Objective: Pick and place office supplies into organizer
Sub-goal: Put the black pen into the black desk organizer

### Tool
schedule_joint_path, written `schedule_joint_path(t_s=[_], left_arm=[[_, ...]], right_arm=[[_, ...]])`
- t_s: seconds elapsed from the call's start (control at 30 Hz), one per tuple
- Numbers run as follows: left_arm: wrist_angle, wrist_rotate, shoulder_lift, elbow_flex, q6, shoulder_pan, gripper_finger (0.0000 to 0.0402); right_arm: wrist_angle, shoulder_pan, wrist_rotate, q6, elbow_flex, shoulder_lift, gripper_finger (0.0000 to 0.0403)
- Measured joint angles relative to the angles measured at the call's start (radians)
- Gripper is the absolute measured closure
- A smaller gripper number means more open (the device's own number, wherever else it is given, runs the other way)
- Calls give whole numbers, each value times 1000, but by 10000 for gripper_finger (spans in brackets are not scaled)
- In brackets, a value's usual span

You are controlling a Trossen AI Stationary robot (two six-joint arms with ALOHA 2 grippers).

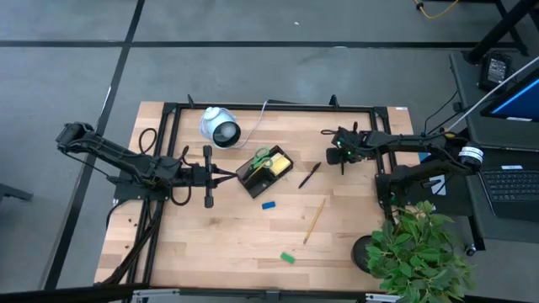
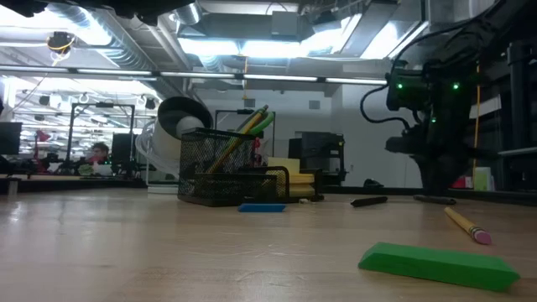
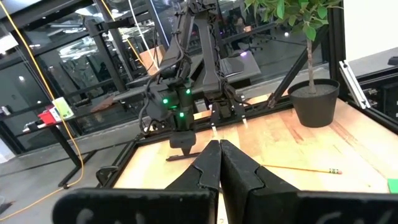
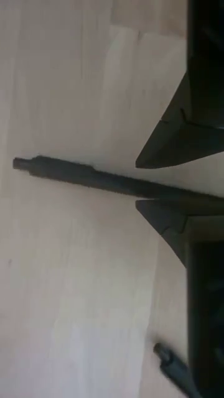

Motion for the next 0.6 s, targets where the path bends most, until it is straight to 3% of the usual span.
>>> schedule_joint_path(t_s=[0.6], left_arm=[[0,0,0,0,0,0,400]], right_arm=[[81,0,0,-51,0,0,306]])
